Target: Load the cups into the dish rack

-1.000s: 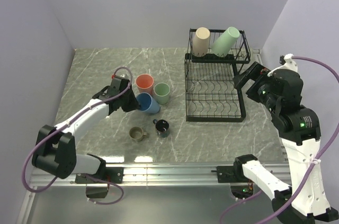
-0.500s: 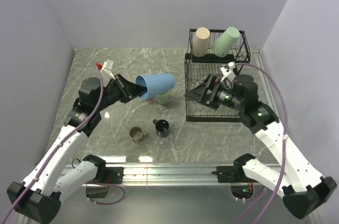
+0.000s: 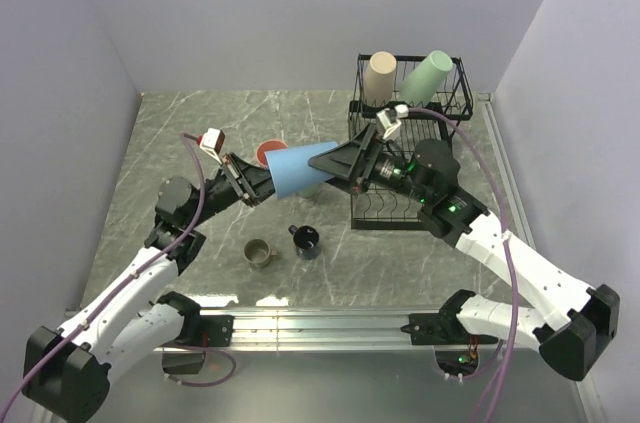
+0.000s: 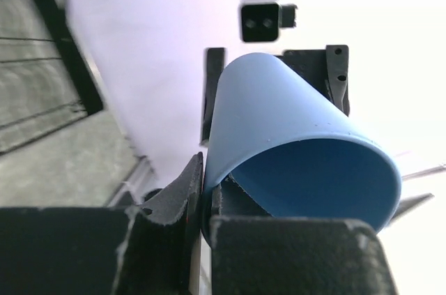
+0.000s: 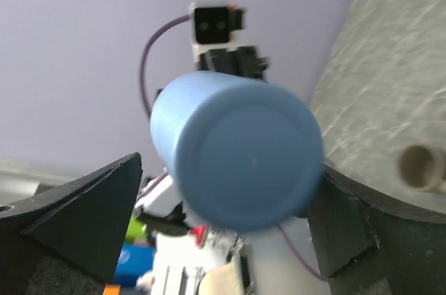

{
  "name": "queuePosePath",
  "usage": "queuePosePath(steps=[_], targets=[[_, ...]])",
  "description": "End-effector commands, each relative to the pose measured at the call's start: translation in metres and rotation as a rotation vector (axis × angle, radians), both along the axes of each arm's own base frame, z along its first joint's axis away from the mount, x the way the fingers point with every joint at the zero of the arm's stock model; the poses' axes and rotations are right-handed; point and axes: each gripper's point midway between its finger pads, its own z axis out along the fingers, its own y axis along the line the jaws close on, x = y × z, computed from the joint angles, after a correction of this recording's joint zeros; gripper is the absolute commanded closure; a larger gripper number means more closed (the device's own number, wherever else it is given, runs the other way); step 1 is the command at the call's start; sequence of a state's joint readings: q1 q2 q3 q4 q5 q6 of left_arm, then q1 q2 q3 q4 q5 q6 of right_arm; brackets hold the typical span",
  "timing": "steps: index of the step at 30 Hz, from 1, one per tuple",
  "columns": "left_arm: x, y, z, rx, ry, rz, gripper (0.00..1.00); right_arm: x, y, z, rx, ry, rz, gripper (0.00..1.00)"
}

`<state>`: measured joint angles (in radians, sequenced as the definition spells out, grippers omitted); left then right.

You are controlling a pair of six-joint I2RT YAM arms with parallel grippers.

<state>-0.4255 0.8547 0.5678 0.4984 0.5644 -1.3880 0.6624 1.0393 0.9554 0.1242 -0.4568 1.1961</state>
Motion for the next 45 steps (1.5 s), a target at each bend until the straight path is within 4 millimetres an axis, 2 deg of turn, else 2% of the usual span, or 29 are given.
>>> queuePosePath(steps=[1,5,10,15,17,18,19,20,21,22,24,25,28,34,37,38,39,40,41,42,43,44,45], targets=[[-0.023,-0.001,0.034,-0.147,-0.101,-0.075,1.00,-0.018,0.012,0.053,0.130,-0.096,0.057,0.00],[-0.028,0.001,0.040,-0.193,-0.110,-0.078,1.00,-0.015,0.016,0.055,0.153,-0.079,0.027,0.00],[-0.025,0.000,0.041,-0.177,-0.111,-0.042,1.00,-0.005,0.004,0.064,0.186,-0.053,-0.077,0.00],[-0.023,-0.011,0.040,-0.133,-0.117,-0.033,1.00,0.008,0.002,0.069,0.195,-0.019,-0.143,0.00],[-0.021,-0.016,0.042,-0.107,-0.122,-0.008,1.00,0.010,0.003,0.078,0.206,-0.021,-0.154,0.00],[-0.004,-0.015,0.026,-0.054,-0.033,0.076,1.00,0.012,0.007,0.077,0.198,-0.016,-0.158,0.00],[0.001,-0.013,0.034,-0.042,-0.029,0.125,1.00,0.012,0.005,0.087,0.204,-0.033,-0.175,0.00],[0.001,-0.015,0.033,-0.014,-0.036,0.152,1.00,0.013,0.006,0.087,0.191,-0.030,-0.183,0.00],[0.005,-0.014,0.024,0.024,0.003,0.188,1.00,0.012,0.007,0.087,0.183,-0.029,-0.186,0.00],[0.016,-0.005,0.032,0.018,0.002,0.279,1.00,0.012,0.007,0.089,0.181,-0.028,-0.195,0.00],[0.017,-0.003,0.035,0.028,-0.007,0.317,1.00,0.013,0.005,0.088,0.184,-0.008,-0.213,0.00],[0.024,0.003,0.036,0.029,0.006,0.372,1.00,0.014,0.005,0.084,0.183,0.004,-0.218,0.00],[0.028,0.003,0.040,0.049,-0.005,0.395,1.00,0.016,0.003,0.080,0.194,0.021,-0.234,0.00],[0.031,-0.009,0.034,0.096,-0.017,0.457,1.00,0.024,-0.004,0.081,0.199,0.040,-0.296,0.06],[0.028,-0.022,0.034,0.113,-0.020,0.424,1.00,0.026,-0.002,0.086,0.201,0.035,-0.297,0.20],[0.025,-0.030,0.029,0.124,-0.014,0.409,1.00,0.027,-0.002,0.089,0.210,0.030,-0.296,0.28],[0.025,-0.032,0.026,0.132,-0.008,0.417,1.00,0.027,0.000,0.090,0.211,0.027,-0.292,0.56],[0.026,-0.036,0.025,0.141,0.002,0.415,1.00,0.028,-0.002,0.093,0.217,0.023,-0.296,0.70],[0.024,-0.040,0.023,0.150,0.011,0.404,1.00,0.028,-0.001,0.091,0.199,0.030,-0.298,0.93],[0.024,-0.041,0.021,0.182,0.028,0.398,1.00,0.027,-0.002,0.096,0.191,0.016,-0.299,1.00],[0.025,-0.043,0.017,0.206,0.046,0.395,1.00,0.027,-0.003,0.096,0.176,0.011,-0.301,1.00],[0.025,-0.044,0.014,0.228,0.055,0.391,0.96,0.027,-0.004,0.092,0.149,0.012,-0.310,1.00],[0.025,-0.043,0.012,0.264,0.068,0.393,0.86,0.028,-0.009,0.095,0.134,-0.008,-0.331,1.00]])
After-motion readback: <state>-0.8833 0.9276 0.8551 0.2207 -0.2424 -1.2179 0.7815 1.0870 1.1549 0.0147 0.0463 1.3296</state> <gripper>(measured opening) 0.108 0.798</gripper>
